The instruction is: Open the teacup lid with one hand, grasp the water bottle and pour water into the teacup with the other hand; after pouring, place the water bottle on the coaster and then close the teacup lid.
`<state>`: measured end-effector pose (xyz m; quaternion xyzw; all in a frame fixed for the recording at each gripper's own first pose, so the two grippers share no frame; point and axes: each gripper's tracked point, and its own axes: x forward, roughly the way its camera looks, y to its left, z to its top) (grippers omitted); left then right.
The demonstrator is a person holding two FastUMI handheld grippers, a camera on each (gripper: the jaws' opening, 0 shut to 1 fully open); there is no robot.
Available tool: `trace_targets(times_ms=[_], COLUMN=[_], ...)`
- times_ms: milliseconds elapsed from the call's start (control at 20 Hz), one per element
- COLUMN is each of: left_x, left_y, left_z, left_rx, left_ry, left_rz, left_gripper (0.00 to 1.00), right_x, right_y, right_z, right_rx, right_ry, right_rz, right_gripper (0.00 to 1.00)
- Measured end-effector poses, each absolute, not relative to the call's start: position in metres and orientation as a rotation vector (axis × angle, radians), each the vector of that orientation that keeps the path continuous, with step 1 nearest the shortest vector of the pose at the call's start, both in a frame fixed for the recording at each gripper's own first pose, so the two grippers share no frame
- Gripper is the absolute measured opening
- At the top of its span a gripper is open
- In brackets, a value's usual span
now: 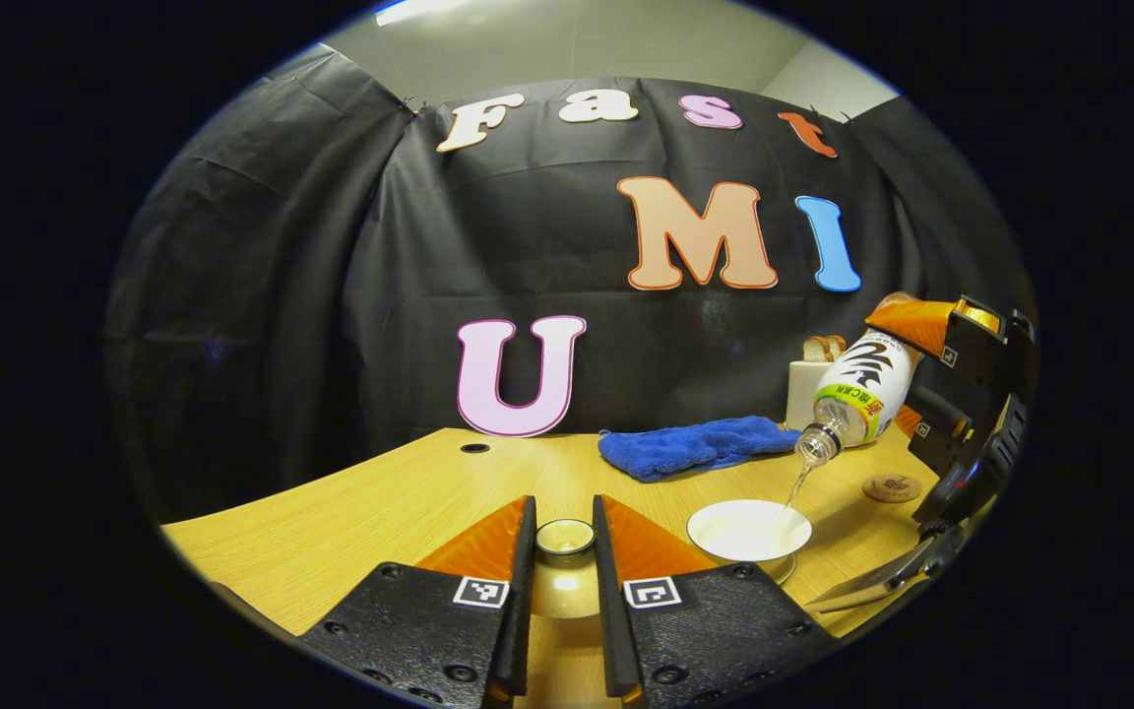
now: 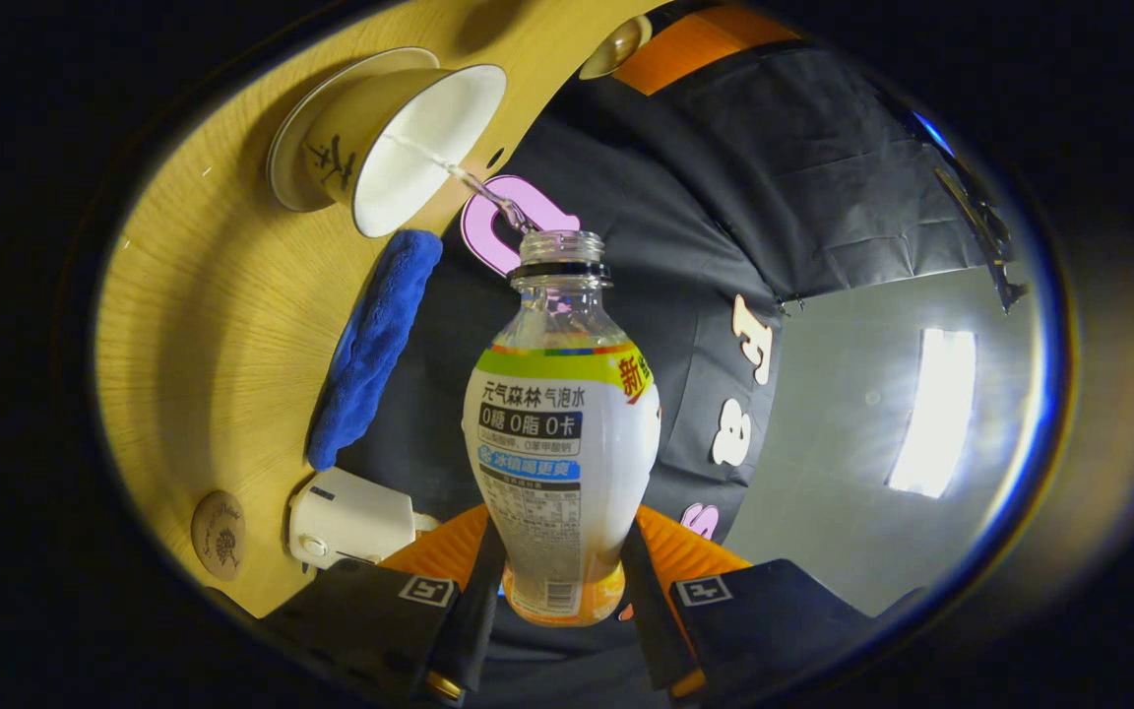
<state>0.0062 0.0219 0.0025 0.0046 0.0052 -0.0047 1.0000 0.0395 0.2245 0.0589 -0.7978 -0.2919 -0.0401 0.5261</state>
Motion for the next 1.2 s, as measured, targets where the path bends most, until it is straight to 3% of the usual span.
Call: trace_targets(times_ms=[250,400,600,1000,1200], left_x=[0.006,0.006,0.006,0.006,0.006], left_y=[0.021,0.022,0.022,0.022,0.022], left_z=[0.003,0.003,0.003,0.003,0.003], left_rx=[0.009,0.009,0.009,0.009,0.009], left_ry=[0.010,0.010,0.010,0.010,0.010], left_rz=[-0.011,-0.011,-0.011,-0.011,-0.011], left_gripper=[0.28,0.28,0.28,0.28,0.28], right_x=[0.033,0.053,0.059,0.047,0.053], right_y=[0.226,0.209,0.192,0.192,0.171], right_z=[0.042,0.014,-0.020,-0.007,0.011], right_rx=[-1.888,-1.821,-1.592,-0.970,-0.665], right_ry=[-0.624,-0.486,-0.237,-0.019,0.063], right_rz=[-0.049,0.034,0.163,0.304,0.300], right_gripper=[0.67,0.68,0.66,0.64,0.66])
